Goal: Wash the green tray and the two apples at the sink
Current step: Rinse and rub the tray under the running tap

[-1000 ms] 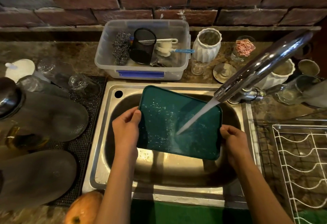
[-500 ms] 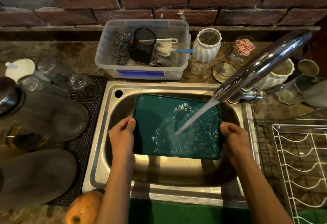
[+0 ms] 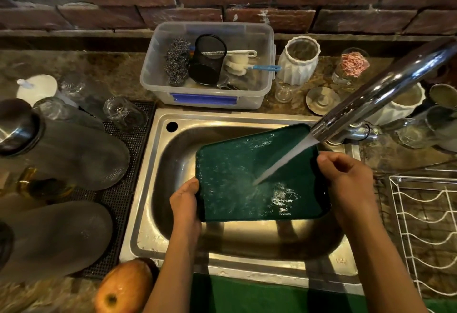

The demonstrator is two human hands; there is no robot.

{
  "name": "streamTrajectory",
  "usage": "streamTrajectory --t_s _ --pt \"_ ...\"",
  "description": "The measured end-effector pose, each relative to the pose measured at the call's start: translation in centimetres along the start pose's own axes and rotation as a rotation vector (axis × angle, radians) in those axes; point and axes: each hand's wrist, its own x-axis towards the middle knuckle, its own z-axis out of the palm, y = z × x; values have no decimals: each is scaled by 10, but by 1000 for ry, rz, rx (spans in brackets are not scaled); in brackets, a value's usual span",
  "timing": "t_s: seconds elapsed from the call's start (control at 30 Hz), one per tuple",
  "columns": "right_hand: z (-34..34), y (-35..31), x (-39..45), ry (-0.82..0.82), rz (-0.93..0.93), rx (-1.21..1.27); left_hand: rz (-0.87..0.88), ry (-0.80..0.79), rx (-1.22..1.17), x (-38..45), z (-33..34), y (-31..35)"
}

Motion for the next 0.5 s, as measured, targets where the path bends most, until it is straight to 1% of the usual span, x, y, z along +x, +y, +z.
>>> streamTrajectory --t_s 0.2,0.33,0.5 --pt "-4 7 6 20 17 -16 32 -6 -39 2 3 3" --pt "-5 22 11 42 104 -4 102 -31 -37 2 6 12" --pt "-5 51 18 74 248 23 202 -102 8 -2 10 26"
